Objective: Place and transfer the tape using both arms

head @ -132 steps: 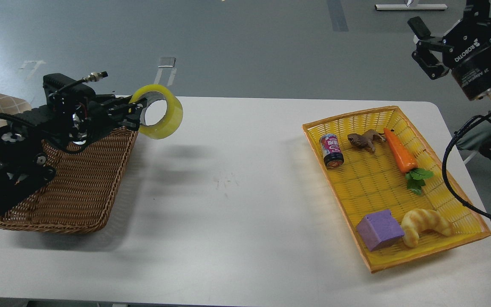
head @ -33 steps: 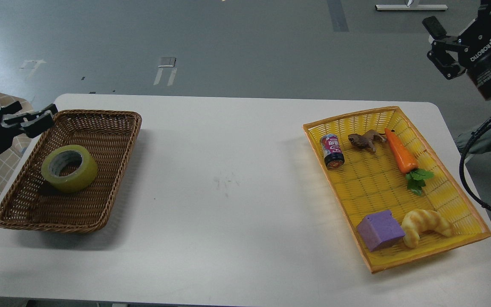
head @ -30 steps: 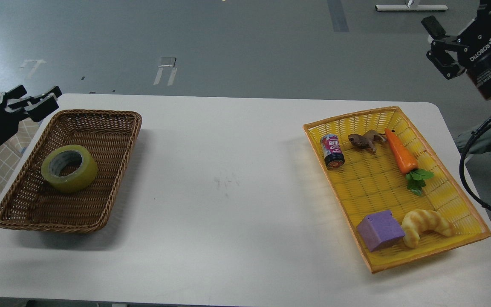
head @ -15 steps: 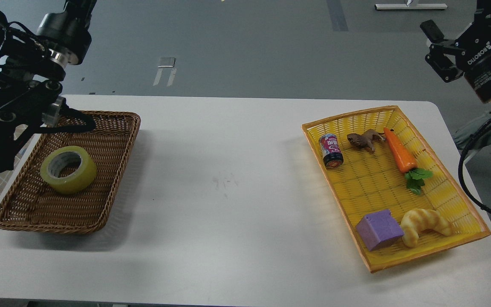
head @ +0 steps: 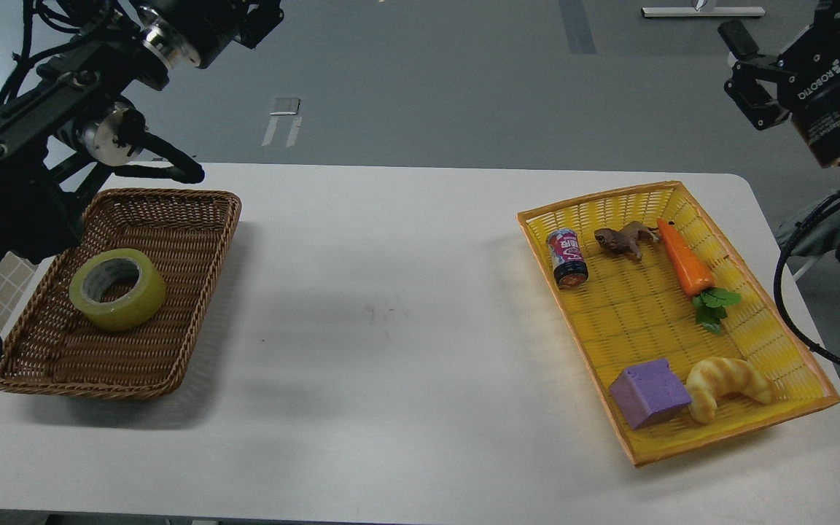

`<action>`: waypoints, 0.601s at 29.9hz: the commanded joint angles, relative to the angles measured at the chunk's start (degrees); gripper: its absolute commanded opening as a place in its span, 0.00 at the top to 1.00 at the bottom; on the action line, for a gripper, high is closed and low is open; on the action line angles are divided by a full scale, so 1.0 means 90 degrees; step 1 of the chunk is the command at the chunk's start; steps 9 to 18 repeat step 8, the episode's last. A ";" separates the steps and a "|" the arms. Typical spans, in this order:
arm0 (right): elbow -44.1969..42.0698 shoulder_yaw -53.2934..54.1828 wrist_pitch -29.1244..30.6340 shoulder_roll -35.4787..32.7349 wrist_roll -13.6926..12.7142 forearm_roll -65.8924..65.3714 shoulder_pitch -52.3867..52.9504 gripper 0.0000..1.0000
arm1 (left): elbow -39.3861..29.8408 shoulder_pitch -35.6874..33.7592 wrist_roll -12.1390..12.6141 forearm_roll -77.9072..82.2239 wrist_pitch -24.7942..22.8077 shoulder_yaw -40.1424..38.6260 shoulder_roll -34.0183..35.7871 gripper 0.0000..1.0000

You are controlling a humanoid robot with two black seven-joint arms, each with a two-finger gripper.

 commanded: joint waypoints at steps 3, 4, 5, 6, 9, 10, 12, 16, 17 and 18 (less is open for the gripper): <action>-0.0033 -0.0026 -0.0055 0.0031 -0.0010 -0.0015 0.0209 0.00 | -0.1804 0.1673 0.0535 0.0017 0.0393 -0.2110 -0.0340 0.02; -0.0033 -0.0036 -0.0055 0.0031 -0.0020 -0.0015 0.0257 0.00 | -0.1941 0.1879 0.0720 0.0036 0.0393 -0.2247 -0.0437 0.02; -0.0043 -0.0046 -0.0055 0.0031 -0.0030 -0.0015 0.0306 0.00 | -0.2048 0.2035 0.0906 0.0075 0.0441 -0.2355 -0.0506 0.02; -0.0072 -0.0065 -0.0065 0.0022 -0.0049 -0.0024 0.0432 0.00 | -0.2166 0.2279 0.1120 0.0220 0.0461 -0.2549 -0.0661 0.02; -0.0101 -0.0075 -0.0065 0.0031 -0.0049 -0.0034 0.0531 0.00 | -0.2216 0.2573 0.1074 0.0523 0.0461 -0.2911 -0.0867 0.02; -0.0101 -0.0075 -0.0065 0.0031 -0.0049 -0.0034 0.0531 0.00 | -0.2216 0.2573 0.1074 0.0523 0.0461 -0.2911 -0.0867 0.02; -0.0101 -0.0075 -0.0065 0.0031 -0.0049 -0.0034 0.0531 0.00 | -0.2216 0.2573 0.1074 0.0523 0.0461 -0.2911 -0.0867 0.02; -0.0101 -0.0075 -0.0065 0.0031 -0.0049 -0.0034 0.0531 0.00 | -0.2216 0.2573 0.1074 0.0523 0.0461 -0.2911 -0.0867 0.02; -0.0101 -0.0075 -0.0065 0.0031 -0.0049 -0.0034 0.0531 0.00 | -0.2216 0.2573 0.1074 0.0523 0.0461 -0.2911 -0.0867 0.02; -0.0101 -0.0075 -0.0065 0.0031 -0.0049 -0.0034 0.0531 0.00 | -0.2216 0.2573 0.1074 0.0523 0.0461 -0.2911 -0.0867 0.02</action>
